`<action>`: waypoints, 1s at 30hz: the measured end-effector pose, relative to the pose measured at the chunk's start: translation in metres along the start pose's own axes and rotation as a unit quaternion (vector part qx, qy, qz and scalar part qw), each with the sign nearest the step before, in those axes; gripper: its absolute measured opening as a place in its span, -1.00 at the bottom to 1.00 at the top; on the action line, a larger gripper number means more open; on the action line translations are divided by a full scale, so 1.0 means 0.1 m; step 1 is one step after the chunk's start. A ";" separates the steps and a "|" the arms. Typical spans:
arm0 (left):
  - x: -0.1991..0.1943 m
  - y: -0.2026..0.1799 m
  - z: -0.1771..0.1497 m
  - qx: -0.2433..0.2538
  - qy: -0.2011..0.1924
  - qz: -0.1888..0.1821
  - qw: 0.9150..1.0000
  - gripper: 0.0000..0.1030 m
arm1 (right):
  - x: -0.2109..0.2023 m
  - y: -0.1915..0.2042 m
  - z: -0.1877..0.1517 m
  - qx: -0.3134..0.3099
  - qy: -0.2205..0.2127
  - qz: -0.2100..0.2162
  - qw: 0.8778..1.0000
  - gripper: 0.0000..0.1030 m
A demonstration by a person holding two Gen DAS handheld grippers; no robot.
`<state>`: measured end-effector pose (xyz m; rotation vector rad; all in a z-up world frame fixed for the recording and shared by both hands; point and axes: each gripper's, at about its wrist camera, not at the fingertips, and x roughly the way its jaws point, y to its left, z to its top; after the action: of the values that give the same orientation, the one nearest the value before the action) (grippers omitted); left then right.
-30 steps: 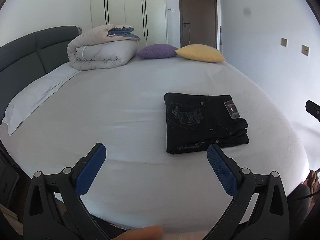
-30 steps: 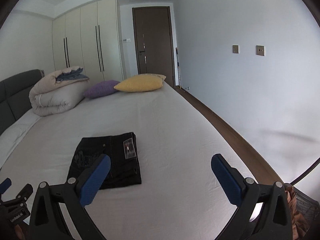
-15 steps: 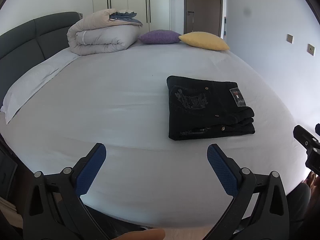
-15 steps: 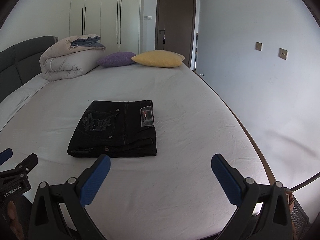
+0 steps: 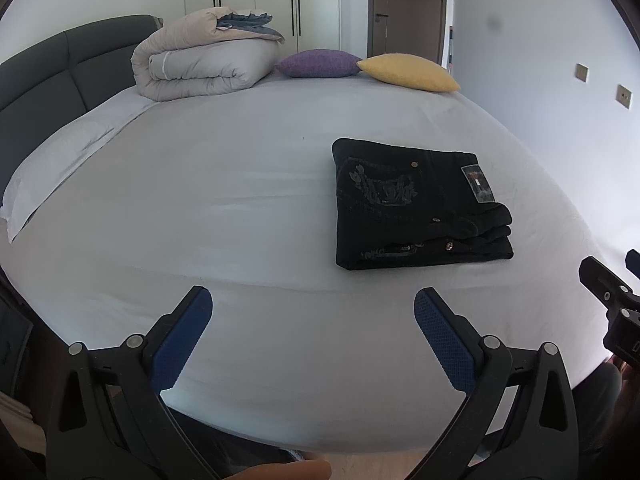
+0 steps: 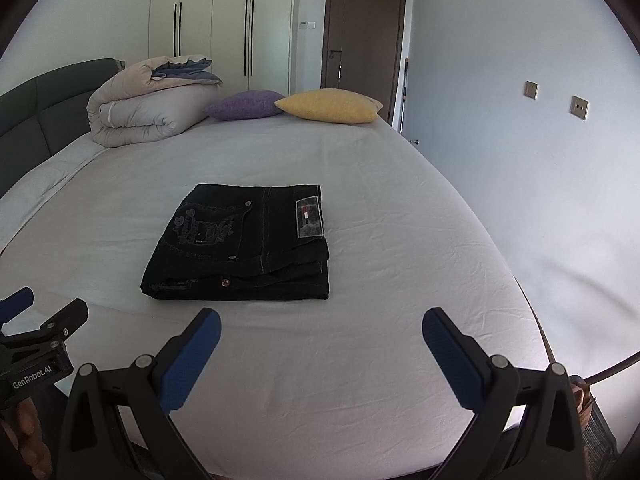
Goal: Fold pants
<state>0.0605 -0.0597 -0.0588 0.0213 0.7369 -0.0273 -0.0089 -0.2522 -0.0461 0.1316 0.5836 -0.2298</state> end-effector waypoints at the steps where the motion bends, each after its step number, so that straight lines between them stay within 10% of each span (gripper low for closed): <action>1: 0.01 0.00 0.00 -0.001 0.002 -0.001 1.000 1.00 | 0.00 0.00 0.00 -0.001 0.001 0.000 1.000 1.00; 30: 0.15 0.04 -0.05 -0.003 0.015 -0.003 1.000 1.00 | 0.13 0.07 -0.09 0.000 0.031 0.009 0.999 1.00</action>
<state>0.0683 -0.0558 -0.0730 0.0141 0.7680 -0.0300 -0.0011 -0.2462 -0.0608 0.1443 0.6429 -0.2079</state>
